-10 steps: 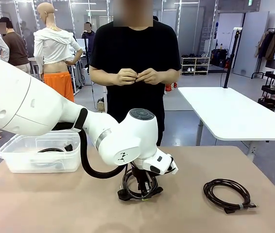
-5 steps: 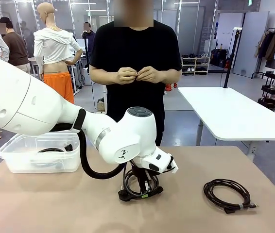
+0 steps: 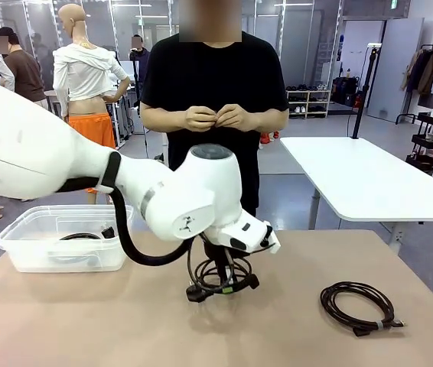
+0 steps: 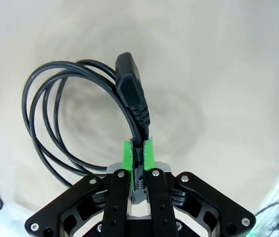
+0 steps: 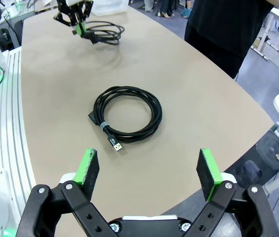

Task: Organize and store the cables.
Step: Place the Power Cable into the Organizing box.

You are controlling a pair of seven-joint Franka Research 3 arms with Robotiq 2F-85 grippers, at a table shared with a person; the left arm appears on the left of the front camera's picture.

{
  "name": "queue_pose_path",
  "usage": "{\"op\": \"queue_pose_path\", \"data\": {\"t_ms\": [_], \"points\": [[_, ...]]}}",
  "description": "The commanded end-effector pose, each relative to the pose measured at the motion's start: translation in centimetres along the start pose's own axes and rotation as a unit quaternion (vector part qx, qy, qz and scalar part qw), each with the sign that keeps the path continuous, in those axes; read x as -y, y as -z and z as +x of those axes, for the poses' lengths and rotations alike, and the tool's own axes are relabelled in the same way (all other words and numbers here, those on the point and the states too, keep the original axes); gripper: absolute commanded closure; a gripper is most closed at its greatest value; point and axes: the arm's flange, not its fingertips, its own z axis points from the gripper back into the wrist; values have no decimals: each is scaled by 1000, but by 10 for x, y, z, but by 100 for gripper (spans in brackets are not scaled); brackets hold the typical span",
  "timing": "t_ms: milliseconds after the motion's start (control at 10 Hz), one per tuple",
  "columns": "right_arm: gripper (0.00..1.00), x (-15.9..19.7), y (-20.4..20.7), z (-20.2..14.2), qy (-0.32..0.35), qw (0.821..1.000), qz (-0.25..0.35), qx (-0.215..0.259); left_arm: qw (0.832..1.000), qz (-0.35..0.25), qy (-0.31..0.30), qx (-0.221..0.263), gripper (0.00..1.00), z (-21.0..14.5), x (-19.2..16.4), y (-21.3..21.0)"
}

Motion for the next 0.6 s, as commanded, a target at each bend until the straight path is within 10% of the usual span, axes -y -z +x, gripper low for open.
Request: {"op": "queue_pose_path", "data": {"t_ms": [0, 500], "points": [[0, -3, 1, 5, 13, 1000, -9, -1, 999, -1, 43, 16, 100, -36, 5, -36], [0, -3, 1, 5, 13, 1000, -9, -1, 991, 95, 88, 19, 100, -143, -33, -105]]}}
